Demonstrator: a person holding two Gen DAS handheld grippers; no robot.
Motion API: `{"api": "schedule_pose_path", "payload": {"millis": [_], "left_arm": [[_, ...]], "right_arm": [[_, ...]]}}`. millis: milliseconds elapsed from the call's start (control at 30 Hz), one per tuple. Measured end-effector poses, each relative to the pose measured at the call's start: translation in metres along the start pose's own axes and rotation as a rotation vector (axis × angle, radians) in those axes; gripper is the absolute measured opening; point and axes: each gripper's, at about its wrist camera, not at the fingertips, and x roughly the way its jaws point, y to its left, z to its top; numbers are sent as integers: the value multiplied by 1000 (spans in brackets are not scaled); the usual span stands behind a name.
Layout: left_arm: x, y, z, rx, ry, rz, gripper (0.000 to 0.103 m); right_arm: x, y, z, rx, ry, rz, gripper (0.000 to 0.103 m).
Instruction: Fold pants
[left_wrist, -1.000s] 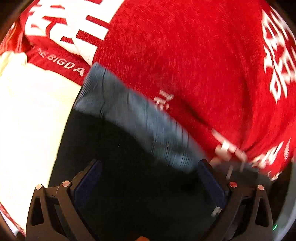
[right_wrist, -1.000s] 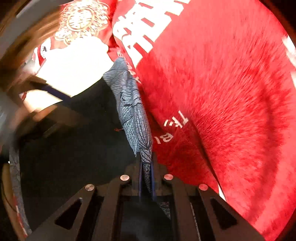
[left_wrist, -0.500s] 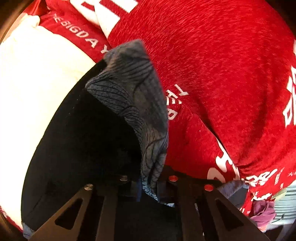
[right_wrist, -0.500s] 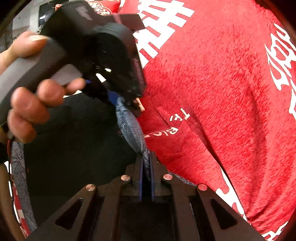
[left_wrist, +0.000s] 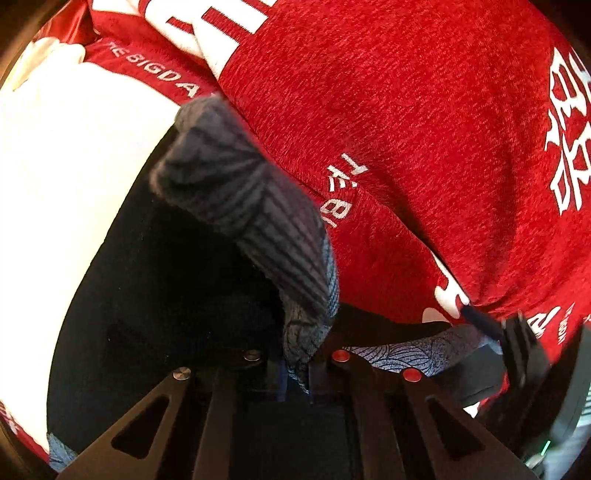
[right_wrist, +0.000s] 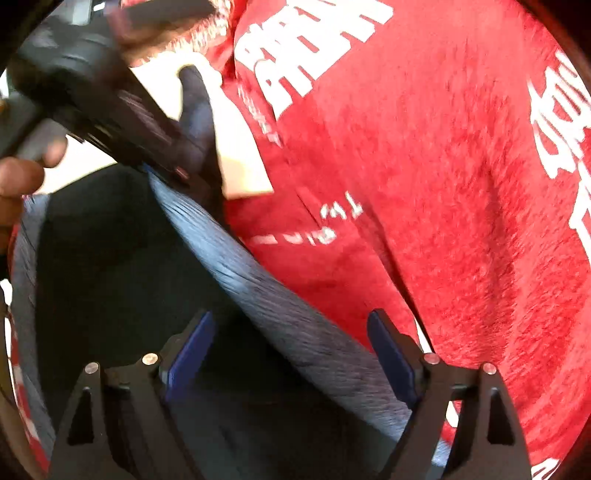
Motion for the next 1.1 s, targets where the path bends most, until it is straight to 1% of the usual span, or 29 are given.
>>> {"api": "schedule_pose_path", "payload": {"millis": [67, 100, 133, 167, 200, 233, 267, 400, 467, 567, 633, 667, 700, 767, 833, 867, 933, 967, 1033, 1067, 1100], "left_arm": [[1, -1, 0, 7, -1, 9, 9], [0, -1, 1, 8, 1, 10, 9], [-1, -1, 1, 7, 5, 5, 9], [-2, -1, 1, 7, 11, -1, 9], [-5, -2, 0, 13, 7, 3, 9], [-9, -3, -1, 20, -1, -2, 9], [-15, -8, -3, 28, -15, -12, 9], [-53, -10, -19, 70, -62, -73, 9], [-71, -5, -34, 94, -81, -98, 9], [-87, 15, -65, 103, -79, -140, 9], [-91, 31, -87, 115, -76, -164, 9], [-91, 43, -103, 118, -68, -179, 9], [-86, 47, -113, 118, -63, -182, 9], [-79, 64, -132, 121, -44, -176, 9], [-66, 83, -145, 109, -10, -189, 9], [-60, 90, -148, 99, 6, -195, 9], [-41, 107, -152, 53, 61, -203, 9], [-37, 113, -153, 37, 70, -214, 10], [-38, 120, -152, 13, 70, -239, 10], [-41, 120, -151, 20, 64, -235, 10], [-45, 118, -149, 37, 52, -229, 10]], "right_arm": [[7, -17, 1, 15, 42, 52, 87], [11, -24, 3, 30, 58, 102, 87], [17, -27, 4, 32, 79, 159, 82], [22, -26, 4, 10, 111, 186, 38], [25, -25, 5, -5, 138, 187, 15], [22, -24, 7, 2, 153, 192, 13], [17, -22, 8, 2, 139, 178, 12], [-28, -3, 4, -9, 61, 91, 10], [-51, 13, 2, -12, 31, 28, 10], [-79, 51, -6, -23, -1, -81, 10], [-89, 79, -13, -12, -12, -140, 10], [-93, 97, -20, -8, -15, -171, 10], [-95, 115, -27, -8, -19, -207, 10], [-96, 142, -38, 6, -13, -249, 10], [-93, 169, -50, 46, -6, -267, 10], [-91, 180, -56, 60, 2, -277, 11], [-79, 201, -67, 62, 50, -303, 11], [-73, 210, -71, 60, 64, -322, 11], [-61, 226, -77, 62, 87, -364, 12], [-60, 231, -77, 55, 77, -400, 12], [-60, 235, -76, 57, 77, -418, 11]]}}
